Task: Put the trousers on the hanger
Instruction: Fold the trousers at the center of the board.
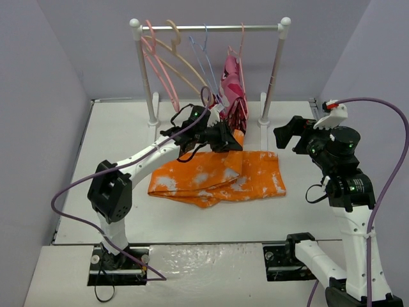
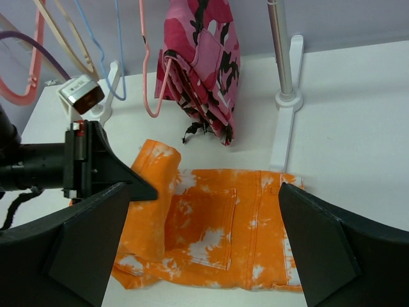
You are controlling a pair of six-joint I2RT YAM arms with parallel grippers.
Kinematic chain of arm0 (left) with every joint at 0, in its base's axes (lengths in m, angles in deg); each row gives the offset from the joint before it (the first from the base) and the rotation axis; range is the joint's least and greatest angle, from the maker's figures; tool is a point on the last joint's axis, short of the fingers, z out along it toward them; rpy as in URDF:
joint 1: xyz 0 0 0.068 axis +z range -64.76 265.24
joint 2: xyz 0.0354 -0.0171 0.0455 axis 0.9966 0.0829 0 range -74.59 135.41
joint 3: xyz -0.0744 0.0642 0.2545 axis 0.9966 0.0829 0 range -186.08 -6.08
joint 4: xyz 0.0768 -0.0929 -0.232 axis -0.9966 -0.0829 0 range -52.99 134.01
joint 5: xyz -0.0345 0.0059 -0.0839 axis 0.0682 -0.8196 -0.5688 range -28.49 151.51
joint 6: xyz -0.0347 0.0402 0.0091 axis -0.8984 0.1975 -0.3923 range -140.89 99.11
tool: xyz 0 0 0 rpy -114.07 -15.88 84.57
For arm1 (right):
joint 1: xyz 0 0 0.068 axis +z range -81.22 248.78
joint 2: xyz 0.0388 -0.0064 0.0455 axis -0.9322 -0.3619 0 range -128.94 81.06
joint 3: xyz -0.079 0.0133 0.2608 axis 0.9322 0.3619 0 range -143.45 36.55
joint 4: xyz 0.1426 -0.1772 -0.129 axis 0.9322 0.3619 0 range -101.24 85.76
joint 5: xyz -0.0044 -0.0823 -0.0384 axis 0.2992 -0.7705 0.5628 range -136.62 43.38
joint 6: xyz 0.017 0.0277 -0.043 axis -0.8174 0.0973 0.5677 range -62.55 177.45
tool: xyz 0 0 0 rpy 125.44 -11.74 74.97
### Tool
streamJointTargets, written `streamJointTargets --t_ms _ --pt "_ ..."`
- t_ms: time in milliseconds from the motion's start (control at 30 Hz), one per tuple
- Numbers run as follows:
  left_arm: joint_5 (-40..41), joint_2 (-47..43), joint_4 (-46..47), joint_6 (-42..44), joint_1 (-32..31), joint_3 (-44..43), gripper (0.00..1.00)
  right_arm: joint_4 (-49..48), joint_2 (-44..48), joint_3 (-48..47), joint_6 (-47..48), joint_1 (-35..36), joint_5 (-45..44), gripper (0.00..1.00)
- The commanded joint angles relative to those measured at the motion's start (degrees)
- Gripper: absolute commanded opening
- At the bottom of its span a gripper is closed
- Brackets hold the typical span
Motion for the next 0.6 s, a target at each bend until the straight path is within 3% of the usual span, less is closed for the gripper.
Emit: streamJointTargets --t_ms 0,233,300,400,567 --pt "3.4 0.4 5.9 1.3 -1.7 -5.4 0.00 -2.8 0.6 -1.2 0.8 0.3 0.3 1.00" --pt "5.0 7.0 8.8 2.0 -3.9 -7.3 0.00 -2.7 1.0 1.1 0.4 0.3 0.7 1.00" --pt "5.9 8.2 8.8 2.5 -4.6 -7.3 0.15 -2.6 1.1 2.1 0.3 0.3 0.8 1.00" --pt "6.9 9.6 10.1 3.0 -5.8 -7.5 0.51 -2.6 1.1 3.4 0.1 0.3 0.9 1.00" --pt "7.6 11.5 13.3 4.6 -7.2 -9.5 0.69 -2.4 0.7 5.8 -0.2 0.3 0.7 1.00"
